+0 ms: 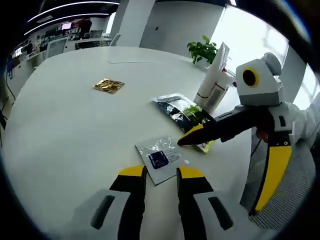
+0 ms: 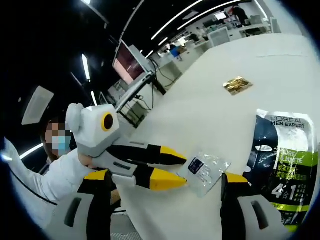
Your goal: Arrange the skincare products in the storage area until every visible bottle or jar stands upright without overlapping.
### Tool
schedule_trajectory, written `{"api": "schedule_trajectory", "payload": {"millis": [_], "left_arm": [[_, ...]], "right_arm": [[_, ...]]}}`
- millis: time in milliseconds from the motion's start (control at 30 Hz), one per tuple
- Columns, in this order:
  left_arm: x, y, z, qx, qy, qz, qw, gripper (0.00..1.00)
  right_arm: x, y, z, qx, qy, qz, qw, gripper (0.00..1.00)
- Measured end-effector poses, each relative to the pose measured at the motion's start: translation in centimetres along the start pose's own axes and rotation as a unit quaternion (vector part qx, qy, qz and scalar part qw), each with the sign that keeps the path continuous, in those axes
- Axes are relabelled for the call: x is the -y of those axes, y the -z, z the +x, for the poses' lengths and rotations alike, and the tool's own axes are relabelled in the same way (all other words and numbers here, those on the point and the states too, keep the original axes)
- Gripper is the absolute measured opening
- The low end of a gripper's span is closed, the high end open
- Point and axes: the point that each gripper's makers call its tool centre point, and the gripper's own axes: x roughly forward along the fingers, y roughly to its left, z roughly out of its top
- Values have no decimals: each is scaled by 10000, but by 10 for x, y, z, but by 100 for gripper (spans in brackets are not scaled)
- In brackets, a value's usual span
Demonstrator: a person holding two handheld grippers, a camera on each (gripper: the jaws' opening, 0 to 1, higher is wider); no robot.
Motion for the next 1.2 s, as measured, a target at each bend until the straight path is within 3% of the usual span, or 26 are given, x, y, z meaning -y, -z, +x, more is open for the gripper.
{"api": "schedule_trajectory", "payload": {"millis": [167, 767, 1200], "left_arm": [[6, 5, -3, -39, 72, 4, 10000, 19], [20, 11, -2, -8, 165, -3, 9999, 20], [31, 17, 0, -20, 275, -6, 9996, 20]], "right_arm": [[11, -5, -2, 78, 102, 167, 9998, 86], [-2, 5, -8, 38, 202, 461, 9987, 88], [1, 9, -12, -29, 360, 365, 9987, 88]]}}
